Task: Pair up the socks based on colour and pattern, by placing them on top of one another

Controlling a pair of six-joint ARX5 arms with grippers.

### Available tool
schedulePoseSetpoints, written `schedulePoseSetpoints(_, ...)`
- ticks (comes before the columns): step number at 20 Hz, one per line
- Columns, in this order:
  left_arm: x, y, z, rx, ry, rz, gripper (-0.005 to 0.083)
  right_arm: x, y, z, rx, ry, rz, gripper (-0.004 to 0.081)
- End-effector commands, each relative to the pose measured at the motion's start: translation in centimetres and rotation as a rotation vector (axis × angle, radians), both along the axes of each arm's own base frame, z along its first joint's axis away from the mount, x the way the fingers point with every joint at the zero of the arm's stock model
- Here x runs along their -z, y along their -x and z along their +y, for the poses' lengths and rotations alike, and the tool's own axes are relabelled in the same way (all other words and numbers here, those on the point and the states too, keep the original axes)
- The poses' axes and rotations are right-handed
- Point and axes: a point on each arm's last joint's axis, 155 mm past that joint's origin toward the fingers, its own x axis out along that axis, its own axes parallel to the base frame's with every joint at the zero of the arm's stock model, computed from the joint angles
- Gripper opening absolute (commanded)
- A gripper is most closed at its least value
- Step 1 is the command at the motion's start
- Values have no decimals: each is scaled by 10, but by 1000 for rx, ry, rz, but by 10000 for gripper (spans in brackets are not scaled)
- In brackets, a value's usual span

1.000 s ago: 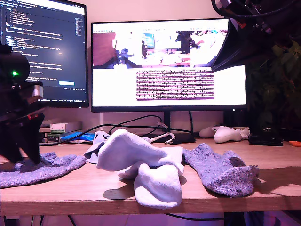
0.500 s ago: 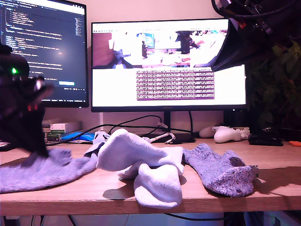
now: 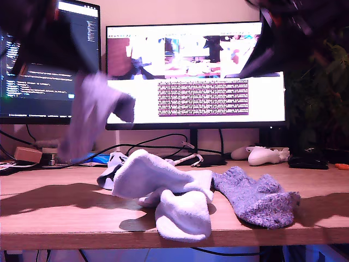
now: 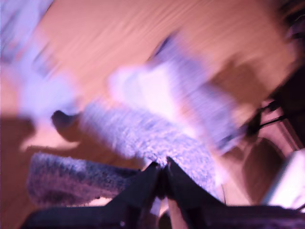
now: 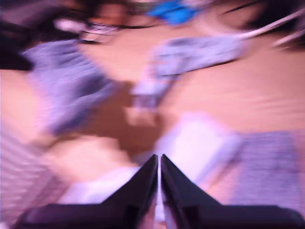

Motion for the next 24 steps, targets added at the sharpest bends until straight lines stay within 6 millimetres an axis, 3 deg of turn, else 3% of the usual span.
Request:
schedulePoseSetpoints(1, -18, 5, -7, 4, 46, -21, -19, -3, 6, 13, -35, -107, 83, 198)
schedulePoseSetpoints(2, -24, 7, -10, 3, 64, -20, -19, -9, 10, 21, -71, -159, 102, 267)
schedulePoseSetpoints(4, -32, 10, -17, 20, 82, -29, -19, -17, 16, 34, -91, -286, 240, 321)
schedulePoseSetpoints(12, -52, 40, -53, 188, 170, -51, -19, -10, 23, 65, -171, -505, 629, 348)
schedulePoseSetpoints(17, -53, 52, -64, 241, 178, -53, -19, -39, 21, 71, -232, -602, 598, 348)
schedulePoseSetpoints(24, -52, 65, -74, 300, 174, -60, -19, -55, 25, 72, -275, -643, 587, 348)
